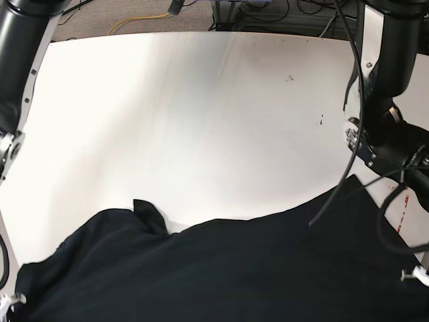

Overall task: Fold the T-shirt properly
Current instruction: 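Lift the shirt with both grippers and lay it flat on the table, then release the shirt and move the left gripper to the shirt's hem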

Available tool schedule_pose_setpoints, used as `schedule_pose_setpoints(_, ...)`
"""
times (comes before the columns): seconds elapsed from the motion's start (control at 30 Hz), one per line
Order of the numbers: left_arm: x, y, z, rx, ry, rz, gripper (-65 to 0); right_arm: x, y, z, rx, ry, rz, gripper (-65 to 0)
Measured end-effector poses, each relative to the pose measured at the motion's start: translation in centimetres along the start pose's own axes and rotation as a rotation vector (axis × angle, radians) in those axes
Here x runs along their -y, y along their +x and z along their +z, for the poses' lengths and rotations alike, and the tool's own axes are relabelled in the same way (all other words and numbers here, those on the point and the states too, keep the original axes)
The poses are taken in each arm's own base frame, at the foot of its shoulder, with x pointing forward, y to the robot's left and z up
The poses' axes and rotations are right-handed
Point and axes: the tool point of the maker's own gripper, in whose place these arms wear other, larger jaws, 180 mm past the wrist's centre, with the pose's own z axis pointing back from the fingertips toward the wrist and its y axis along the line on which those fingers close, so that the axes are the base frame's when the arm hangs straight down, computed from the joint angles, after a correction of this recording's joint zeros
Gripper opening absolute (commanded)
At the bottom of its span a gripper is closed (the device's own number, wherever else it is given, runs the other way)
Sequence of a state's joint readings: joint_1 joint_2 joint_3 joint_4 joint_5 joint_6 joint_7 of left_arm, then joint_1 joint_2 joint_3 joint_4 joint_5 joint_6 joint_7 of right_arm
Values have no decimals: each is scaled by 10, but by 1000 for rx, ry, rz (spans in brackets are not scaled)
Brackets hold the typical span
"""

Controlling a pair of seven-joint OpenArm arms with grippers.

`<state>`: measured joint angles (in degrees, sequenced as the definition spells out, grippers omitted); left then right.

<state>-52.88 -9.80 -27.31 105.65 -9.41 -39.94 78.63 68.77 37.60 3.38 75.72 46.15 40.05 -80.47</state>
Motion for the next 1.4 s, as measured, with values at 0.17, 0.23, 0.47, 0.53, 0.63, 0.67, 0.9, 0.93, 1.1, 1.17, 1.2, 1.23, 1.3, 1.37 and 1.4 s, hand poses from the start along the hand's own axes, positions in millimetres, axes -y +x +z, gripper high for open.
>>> schedule_pose_setpoints(0.17, 21, -59, 4, -134, -20, -35, -650, -27, -63, -7, -59, 83, -49, -650)
schedule_pose_setpoints(0.23, 30, -73, 7, -150, -45, -45, -650, -34, -89, -6, -82, 96, -85, -650)
schedule_pose_setpoints(0.47, 89, -173, 29, -331, -235, -47, -650, -78, -200, 2, -217, 160, -230, -650)
schedule_pose_setpoints(0.53, 95, -197, 40, -391, -249, -58, -650, -88, -221, 9, -250, 157, -251, -650)
schedule_pose_setpoints(0.63, 108, -232, 58, -469, -286, -56, -650, -114, -258, 23, -301, 165, -292, -650)
schedule_pose_setpoints(0.67, 110, -245, 65, -498, -292, -44, -650, -120, -266, 27, -310, 163, -302, -650)
schedule_pose_setpoints(0.9, 109, -310, 110, -682, -299, -25, -650, -170, -320, 51, -389, 198, -410, -650)
schedule_pose_setpoints(0.93, 107, -315, 114, -697, -294, -19, -650, -173, -325, 56, -397, 193, -418, -650)
schedule_pose_setpoints(1.1, 104, -346, 145, -793, -291, -14, -650, -205, -348, 71, -446, 220, -463, -650)
schedule_pose_setpoints(1.17, 103, -359, 159, -839, -293, -15, -650, -221, -361, 79, -481, 242, -491, -650)
schedule_pose_setpoints(1.2, 102, -363, 164, -856, -291, -15, -650, -228, -367, 82, -496, 252, -504, -650)
schedule_pose_setpoints(1.23, 101, -369, 171, -880, -289, -16, -650, -238, -376, 87, -522, 266, -523, -650)
schedule_pose_setpoints(1.3, 100, -375, 179, -895, -288, -14, -650, -250, -387, 95, -560, 279, -547, -650)
schedule_pose_setpoints(1.37, 102, -377, 182, -878, -294, -11, -650, -260, -394, 99, -579, 287, -566, -650)
schedule_pose_setpoints(1.4, 104, -378, 184, -865, -298, -10, -650, -262, -395, 100, -581, 289, -572, -648)
